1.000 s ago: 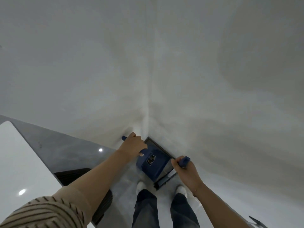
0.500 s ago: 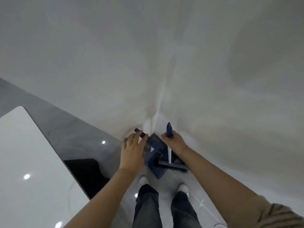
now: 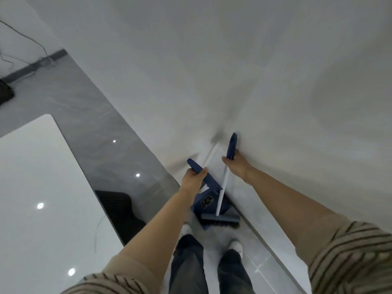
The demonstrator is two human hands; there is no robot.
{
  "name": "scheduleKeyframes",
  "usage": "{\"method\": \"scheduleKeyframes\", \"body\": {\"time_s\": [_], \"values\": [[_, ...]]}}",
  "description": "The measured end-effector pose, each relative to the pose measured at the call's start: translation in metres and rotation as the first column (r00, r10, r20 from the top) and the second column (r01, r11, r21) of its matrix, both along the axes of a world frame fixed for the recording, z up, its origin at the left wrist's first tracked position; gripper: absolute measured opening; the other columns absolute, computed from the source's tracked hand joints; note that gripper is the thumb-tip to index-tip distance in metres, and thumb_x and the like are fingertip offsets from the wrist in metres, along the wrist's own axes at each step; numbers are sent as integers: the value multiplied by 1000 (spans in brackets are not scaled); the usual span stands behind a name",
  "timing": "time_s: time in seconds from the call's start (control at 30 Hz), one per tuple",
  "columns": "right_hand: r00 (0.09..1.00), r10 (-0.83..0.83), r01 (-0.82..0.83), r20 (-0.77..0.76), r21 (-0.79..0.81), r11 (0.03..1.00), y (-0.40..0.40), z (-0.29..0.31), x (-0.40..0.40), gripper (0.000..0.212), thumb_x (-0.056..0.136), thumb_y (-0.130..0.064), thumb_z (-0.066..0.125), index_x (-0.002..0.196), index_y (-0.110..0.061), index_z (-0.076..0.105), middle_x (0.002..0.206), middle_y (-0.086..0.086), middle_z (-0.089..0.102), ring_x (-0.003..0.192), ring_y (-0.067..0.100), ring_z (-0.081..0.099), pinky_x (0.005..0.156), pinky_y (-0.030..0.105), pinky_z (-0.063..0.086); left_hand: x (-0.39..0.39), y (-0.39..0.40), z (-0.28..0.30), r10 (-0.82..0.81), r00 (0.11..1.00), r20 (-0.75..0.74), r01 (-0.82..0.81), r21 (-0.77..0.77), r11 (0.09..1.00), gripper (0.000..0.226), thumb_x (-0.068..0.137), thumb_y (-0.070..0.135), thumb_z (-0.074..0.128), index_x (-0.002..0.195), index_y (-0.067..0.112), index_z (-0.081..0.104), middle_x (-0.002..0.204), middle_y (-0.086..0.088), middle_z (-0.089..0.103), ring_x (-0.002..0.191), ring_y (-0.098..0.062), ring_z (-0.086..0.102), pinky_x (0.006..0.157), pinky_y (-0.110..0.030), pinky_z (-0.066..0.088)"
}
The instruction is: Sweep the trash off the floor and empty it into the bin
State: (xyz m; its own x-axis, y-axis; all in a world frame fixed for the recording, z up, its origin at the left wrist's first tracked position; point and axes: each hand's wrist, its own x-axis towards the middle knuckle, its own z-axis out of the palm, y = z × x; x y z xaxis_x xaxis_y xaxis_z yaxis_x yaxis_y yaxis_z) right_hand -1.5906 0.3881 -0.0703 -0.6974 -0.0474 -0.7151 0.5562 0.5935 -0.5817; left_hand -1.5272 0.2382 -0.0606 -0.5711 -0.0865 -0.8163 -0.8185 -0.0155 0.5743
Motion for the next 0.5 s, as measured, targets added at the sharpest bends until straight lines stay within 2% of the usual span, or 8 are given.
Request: {"method": "scheduleKeyframes", "body": {"time_s": [0.1, 0.13, 0.2, 0.27, 0.37, 0.43, 0.5], "values": [[999, -46, 46, 8, -27, 999, -1, -5, -7, 53, 99, -20, 44, 147, -4, 27, 146, 12, 39, 123, 22, 46, 94, 25, 36, -7, 3, -8, 102, 995, 18, -104, 147, 984, 19, 94, 24, 58, 107, 11, 49, 99, -4, 62, 92, -21, 61, 72, -33, 55], [996, -86, 88, 32, -47, 995, 1, -6, -5, 55, 99, -19, 43, 148, -5, 25, 148, 11, 37, 120, 19, 45, 95, 24, 36, -9, 5, -9, 103, 995, 14, -103, 164, 981, 16, 95, 21, 57, 104, 11, 50, 99, -4, 62, 91, -22, 62, 76, -37, 57], [975, -207, 214, 79, -99, 972, 9, -9, 4, 56, 98, -18, 42, 150, -7, 24, 151, 9, 34, 128, 20, 42, 108, 29, 35, -14, 8, -9, 83, 997, -11, -80, 173, 982, 7, 95, 19, 56, 95, 14, 52, 101, -5, 62, 90, -23, 63, 86, -44, 55], [947, -303, 314, 105, -121, 942, 23, -10, 21, 52, 98, -16, 42, 148, -7, 30, 151, 9, 35, 135, 22, 38, 115, 36, 30, -17, 11, -9, 69, 997, -38, -61, 184, 981, 6, 96, 18, 55, 91, 15, 52, 103, -7, 62, 89, -24, 63, 87, -44, 54], [930, -348, 360, 114, -103, 927, 44, -17, 59, 45, 98, -14, 45, 142, -7, 42, 146, 9, 42, 134, 23, 41, 115, 37, 30, -19, 15, -7, 77, 995, -65, -63, 198, 978, 6, 96, 18, 55, 91, 15, 53, 102, -8, 62, 85, -23, 64, 85, -43, 54], [902, -405, 419, 148, -85, 904, 54, -19, 84, 40, 96, -15, 48, 135, -8, 51, 136, 8, 52, 124, 22, 49, 107, 33, 39, -17, 18, -1, 104, 992, -64, -90, 190, 978, 6, 96, 19, 56, 92, 15, 53, 101, -8, 62, 86, -21, 63, 87, -43, 54], [870, -447, 476, 209, -116, 872, 58, -15, 105, 31, 94, -12, 52, 124, -5, 60, 114, 9, 62, 101, 19, 57, 82, 25, 46, -9, 19, 3, 142, 988, -66, -131, 153, 980, 8, 96, 18, 55, 88, 16, 53, 94, -4, 61, 83, -18, 60, 85, -40, 54]]}}
